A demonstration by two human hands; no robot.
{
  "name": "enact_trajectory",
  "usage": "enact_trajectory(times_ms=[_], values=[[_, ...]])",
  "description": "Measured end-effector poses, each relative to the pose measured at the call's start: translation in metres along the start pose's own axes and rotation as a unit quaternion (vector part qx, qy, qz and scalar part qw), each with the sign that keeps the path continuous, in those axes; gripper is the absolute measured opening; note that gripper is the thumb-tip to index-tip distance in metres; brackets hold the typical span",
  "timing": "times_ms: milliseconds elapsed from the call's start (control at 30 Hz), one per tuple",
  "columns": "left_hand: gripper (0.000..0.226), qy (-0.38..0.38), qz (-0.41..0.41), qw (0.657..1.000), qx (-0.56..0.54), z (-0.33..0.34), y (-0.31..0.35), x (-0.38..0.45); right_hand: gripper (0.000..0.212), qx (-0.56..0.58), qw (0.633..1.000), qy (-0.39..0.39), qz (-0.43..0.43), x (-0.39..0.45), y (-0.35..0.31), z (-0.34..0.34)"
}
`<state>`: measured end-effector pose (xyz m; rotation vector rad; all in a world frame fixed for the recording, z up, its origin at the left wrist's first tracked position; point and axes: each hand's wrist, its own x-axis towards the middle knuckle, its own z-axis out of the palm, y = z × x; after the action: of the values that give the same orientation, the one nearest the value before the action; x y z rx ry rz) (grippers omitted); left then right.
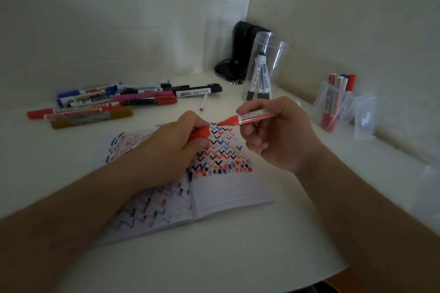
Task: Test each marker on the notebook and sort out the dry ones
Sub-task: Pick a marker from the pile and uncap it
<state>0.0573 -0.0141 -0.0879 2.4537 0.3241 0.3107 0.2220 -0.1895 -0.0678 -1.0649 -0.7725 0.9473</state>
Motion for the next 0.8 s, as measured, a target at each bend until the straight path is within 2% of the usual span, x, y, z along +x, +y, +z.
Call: enact_trajectory(times_ms=[100,233,567,800], values=[[0.019,0.018,-0.006,0.999,-0.027,0.001,-0.005,0.0,0.032,0.034,0.996,0.075,-0.024,0.004,0.014,-0.005],[0.02,0.027,-0.003,0.999,-0.035,0.002,-0.008,0.002,0.01,0.0,0.989,0.139,-0.055,0.001,0.021,-0.012],[0.031,0.016,-0.001,0.999,-0.034,0.002,-0.004,0.0,0.013,-0.073,0.985,0.146,-0.057,-0.003,0.024,-0.001],[0.037,0.019,0.025,0.999,0.005,0.002,0.001,-0.002,0.023,-0.126,0.98,0.149,-0.038,-0.004,0.024,0.007]])
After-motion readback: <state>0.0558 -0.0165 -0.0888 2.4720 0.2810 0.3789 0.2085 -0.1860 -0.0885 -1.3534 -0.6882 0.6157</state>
